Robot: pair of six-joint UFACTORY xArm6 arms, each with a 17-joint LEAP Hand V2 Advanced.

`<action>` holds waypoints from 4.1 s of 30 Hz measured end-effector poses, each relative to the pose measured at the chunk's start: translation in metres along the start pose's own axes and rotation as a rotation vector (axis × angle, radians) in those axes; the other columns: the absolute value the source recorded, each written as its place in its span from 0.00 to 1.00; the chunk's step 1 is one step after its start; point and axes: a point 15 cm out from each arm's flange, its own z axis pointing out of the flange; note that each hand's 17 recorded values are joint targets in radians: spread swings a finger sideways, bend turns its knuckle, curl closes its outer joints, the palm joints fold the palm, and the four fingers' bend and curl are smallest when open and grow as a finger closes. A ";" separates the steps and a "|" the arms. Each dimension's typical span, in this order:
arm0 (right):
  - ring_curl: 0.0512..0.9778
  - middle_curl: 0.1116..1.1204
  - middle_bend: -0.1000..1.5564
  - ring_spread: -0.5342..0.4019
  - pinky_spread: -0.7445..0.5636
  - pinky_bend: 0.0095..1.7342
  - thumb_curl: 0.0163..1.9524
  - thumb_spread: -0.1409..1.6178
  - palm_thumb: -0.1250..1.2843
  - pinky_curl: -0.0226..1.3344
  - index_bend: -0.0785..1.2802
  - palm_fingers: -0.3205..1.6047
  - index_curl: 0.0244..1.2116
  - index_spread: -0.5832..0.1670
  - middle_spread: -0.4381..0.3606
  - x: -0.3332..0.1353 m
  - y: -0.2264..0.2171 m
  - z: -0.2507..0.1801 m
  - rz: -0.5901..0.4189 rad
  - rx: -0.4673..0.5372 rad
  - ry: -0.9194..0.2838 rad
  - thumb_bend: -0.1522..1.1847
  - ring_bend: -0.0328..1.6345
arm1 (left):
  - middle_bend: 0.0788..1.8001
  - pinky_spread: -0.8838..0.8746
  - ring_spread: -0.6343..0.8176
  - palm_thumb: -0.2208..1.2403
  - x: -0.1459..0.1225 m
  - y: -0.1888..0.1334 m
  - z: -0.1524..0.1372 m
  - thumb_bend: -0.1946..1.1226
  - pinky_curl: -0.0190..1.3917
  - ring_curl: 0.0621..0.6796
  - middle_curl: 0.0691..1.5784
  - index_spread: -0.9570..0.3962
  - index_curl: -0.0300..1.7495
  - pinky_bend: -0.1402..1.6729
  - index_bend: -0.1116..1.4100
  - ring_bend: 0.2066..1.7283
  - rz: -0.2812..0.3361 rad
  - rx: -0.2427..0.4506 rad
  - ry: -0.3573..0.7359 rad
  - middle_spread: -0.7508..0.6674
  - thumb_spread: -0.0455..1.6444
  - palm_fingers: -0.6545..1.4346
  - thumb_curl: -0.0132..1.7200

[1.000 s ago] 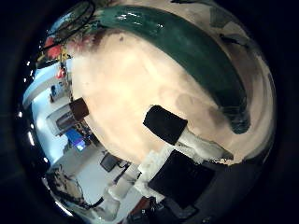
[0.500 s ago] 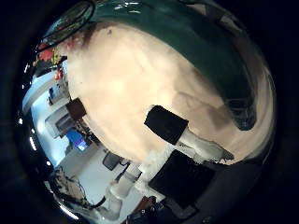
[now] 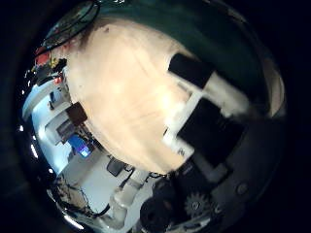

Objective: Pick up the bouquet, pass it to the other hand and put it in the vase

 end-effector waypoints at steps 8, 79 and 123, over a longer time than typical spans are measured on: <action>0.50 0.73 0.67 0.31 0.32 0.82 0.27 0.64 0.80 0.21 0.59 0.81 0.73 0.18 0.24 0.005 -0.018 -0.014 -0.016 0.088 0.046 0.16 0.81 | 0.06 0.84 0.79 0.32 0.000 0.000 0.002 0.13 0.12 0.20 0.16 0.69 0.24 0.25 0.19 0.17 0.004 -0.004 0.005 0.73 0.72 0.41 0.17; 0.67 0.63 0.90 0.38 0.43 0.77 0.56 0.56 0.90 0.55 0.93 0.76 0.73 0.47 0.40 -0.155 0.302 -0.308 -0.988 0.571 -1.027 0.11 0.91 | 0.07 0.82 0.79 0.34 0.080 -0.069 -0.163 0.13 0.13 0.21 0.18 0.81 0.20 0.30 0.18 0.23 0.114 0.597 1.067 0.78 0.63 0.40 0.19; 0.33 0.29 0.40 0.62 0.77 0.56 0.28 0.67 0.53 0.42 0.30 0.16 0.37 0.20 0.48 -0.169 0.219 -0.241 -0.735 0.535 -0.946 0.09 0.56 | 0.64 0.26 0.17 0.81 -0.013 -0.022 -0.295 0.24 0.46 0.83 0.57 0.24 0.55 0.93 0.60 0.88 0.099 1.097 0.982 0.19 0.66 0.82 0.41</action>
